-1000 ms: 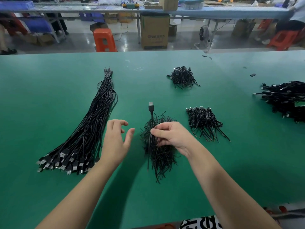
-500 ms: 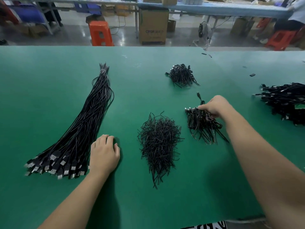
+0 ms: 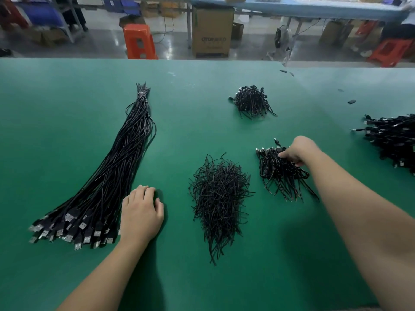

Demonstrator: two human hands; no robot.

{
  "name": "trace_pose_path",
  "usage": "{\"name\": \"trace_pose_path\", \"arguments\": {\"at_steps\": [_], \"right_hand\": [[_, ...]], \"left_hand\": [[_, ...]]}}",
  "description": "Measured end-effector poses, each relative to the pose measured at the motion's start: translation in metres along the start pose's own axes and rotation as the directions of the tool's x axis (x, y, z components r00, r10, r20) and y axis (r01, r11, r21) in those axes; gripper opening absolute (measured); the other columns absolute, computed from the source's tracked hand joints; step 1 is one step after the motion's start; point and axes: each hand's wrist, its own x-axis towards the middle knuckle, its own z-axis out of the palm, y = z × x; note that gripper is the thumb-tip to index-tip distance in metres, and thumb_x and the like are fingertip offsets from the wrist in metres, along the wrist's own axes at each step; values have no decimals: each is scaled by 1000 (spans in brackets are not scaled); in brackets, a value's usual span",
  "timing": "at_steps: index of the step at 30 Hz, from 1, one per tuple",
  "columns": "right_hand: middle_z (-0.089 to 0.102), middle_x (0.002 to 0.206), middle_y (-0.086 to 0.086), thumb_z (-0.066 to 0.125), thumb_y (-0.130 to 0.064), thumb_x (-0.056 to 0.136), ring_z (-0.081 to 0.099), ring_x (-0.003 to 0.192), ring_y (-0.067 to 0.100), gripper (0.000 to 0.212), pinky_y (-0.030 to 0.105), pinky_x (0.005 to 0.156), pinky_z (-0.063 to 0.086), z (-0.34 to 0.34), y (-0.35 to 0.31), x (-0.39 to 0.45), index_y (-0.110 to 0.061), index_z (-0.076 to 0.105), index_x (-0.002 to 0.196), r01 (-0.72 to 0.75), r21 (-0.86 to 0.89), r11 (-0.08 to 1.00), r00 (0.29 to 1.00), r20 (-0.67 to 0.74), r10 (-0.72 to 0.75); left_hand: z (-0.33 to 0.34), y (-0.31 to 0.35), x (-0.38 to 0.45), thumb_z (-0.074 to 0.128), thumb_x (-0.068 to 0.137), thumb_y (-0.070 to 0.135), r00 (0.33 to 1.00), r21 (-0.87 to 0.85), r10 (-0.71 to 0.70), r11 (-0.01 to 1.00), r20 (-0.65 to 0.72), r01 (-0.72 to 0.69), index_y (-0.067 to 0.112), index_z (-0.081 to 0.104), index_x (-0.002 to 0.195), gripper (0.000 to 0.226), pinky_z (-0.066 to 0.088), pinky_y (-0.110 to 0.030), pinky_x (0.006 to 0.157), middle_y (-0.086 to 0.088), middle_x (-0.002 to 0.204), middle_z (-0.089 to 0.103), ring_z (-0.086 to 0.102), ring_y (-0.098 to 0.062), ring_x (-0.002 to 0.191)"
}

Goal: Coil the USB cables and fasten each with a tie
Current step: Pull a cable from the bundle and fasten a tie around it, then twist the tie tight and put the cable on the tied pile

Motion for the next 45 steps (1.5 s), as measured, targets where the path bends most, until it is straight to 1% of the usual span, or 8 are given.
{"name": "trace_pose_path", "arguments": {"at_steps": [10,15,20,25,30,38,42,45], "right_hand": [[63,76,8,63,-54,92,59,71,25,52,29,61,44,-3,-6,-24,-3,63,81,121,-47,992,968,-217,-128],[72,105,3,56,-37,99,65,98,23,31,35,85,53,-2,-51,-78,-12,73,107,518,12,855,803,-353,-481],[62,78,-16,58,-34,98,57,67,3,23,28,67,51,46,-107,-170,-16,73,103,723,350,595,676,-180,-715],[62,88,-10,52,-25,101,66,85,20,20,29,72,55,162,-138,-233,-15,64,114,528,628,572,690,75,-720],[63,126,5,46,-22,103,60,111,23,24,36,98,49,220,-145,-249,-16,57,123,485,578,656,747,115,-654],[54,96,-10,55,-23,100,51,80,7,20,30,84,49,231,-122,-242,-26,54,119,609,593,526,617,62,-784],[52,98,-12,55,-24,100,49,80,3,21,23,80,44,233,-124,-239,-28,53,120,625,578,525,612,55,-789],[53,100,-11,55,-25,100,50,82,4,22,21,78,43,232,-124,-239,-29,53,122,622,579,527,613,58,-788]], "left_hand": [[-2,0,0,62,89,20,1000,-16,-2,1000,7,2,9,65,116,29,42,-46,101,-11,122,64,53,-29,126],[-5,1,-1,61,90,21,1000,-35,-4,999,7,4,10,64,117,29,41,-45,103,-10,123,64,52,-28,126],[-7,0,-1,60,92,21,1000,-87,-16,996,22,18,10,63,116,27,38,-44,105,-9,124,63,50,-27,128],[-8,-4,2,59,89,3,992,-306,-117,947,-39,100,4,65,108,20,40,-44,97,-13,111,65,57,-33,110],[-12,-8,6,49,96,2,971,-527,-239,829,-34,186,3,63,117,25,42,-38,97,-12,117,64,57,-29,111],[-40,-23,32,36,94,-10,868,-821,-407,363,285,440,12,63,108,38,47,-29,89,-9,108,69,63,-22,103],[-55,-57,45,51,92,0,965,-440,-208,860,160,259,22,68,102,29,46,-30,78,2,97,66,62,-20,90],[-63,-74,47,65,89,15,924,-165,-59,978,377,130,26,63,117,30,47,-31,76,3,101,63,59,-18,88]]}}
